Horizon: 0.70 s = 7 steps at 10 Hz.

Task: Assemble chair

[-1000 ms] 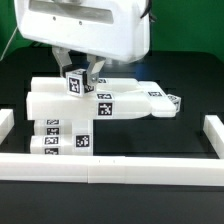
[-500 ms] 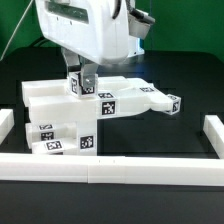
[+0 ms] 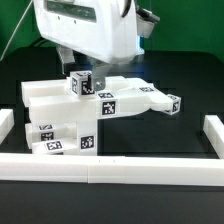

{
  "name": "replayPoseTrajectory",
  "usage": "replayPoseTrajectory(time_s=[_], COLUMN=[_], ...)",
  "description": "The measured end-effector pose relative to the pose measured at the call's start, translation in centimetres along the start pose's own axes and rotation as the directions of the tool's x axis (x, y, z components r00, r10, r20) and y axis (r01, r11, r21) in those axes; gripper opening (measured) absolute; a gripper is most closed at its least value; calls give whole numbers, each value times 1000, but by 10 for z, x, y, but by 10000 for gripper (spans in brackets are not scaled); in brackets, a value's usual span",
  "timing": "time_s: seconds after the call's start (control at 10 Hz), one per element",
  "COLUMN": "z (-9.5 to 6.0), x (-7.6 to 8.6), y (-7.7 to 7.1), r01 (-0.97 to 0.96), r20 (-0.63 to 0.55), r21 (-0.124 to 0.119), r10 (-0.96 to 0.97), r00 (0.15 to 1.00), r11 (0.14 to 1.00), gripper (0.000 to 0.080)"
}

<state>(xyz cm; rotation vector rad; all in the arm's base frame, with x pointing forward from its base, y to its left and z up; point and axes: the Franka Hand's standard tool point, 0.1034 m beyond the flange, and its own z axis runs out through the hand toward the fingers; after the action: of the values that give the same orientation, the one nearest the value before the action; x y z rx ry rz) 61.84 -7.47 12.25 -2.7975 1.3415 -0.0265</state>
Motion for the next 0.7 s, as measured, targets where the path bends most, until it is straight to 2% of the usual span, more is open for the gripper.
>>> replayPoseTrajectory(time_s=[0.3, 0.5, 0.7], z=[0, 0, 0], x=[0, 0, 0], y=[0, -2, -2], r01=[211, 434, 551], r20=[0, -9, -5], r21=[-2, -25, -26], r10=[-211, -434, -551], r00=[978, 901, 835], r11=[978, 901, 834], gripper=[648, 649, 649])
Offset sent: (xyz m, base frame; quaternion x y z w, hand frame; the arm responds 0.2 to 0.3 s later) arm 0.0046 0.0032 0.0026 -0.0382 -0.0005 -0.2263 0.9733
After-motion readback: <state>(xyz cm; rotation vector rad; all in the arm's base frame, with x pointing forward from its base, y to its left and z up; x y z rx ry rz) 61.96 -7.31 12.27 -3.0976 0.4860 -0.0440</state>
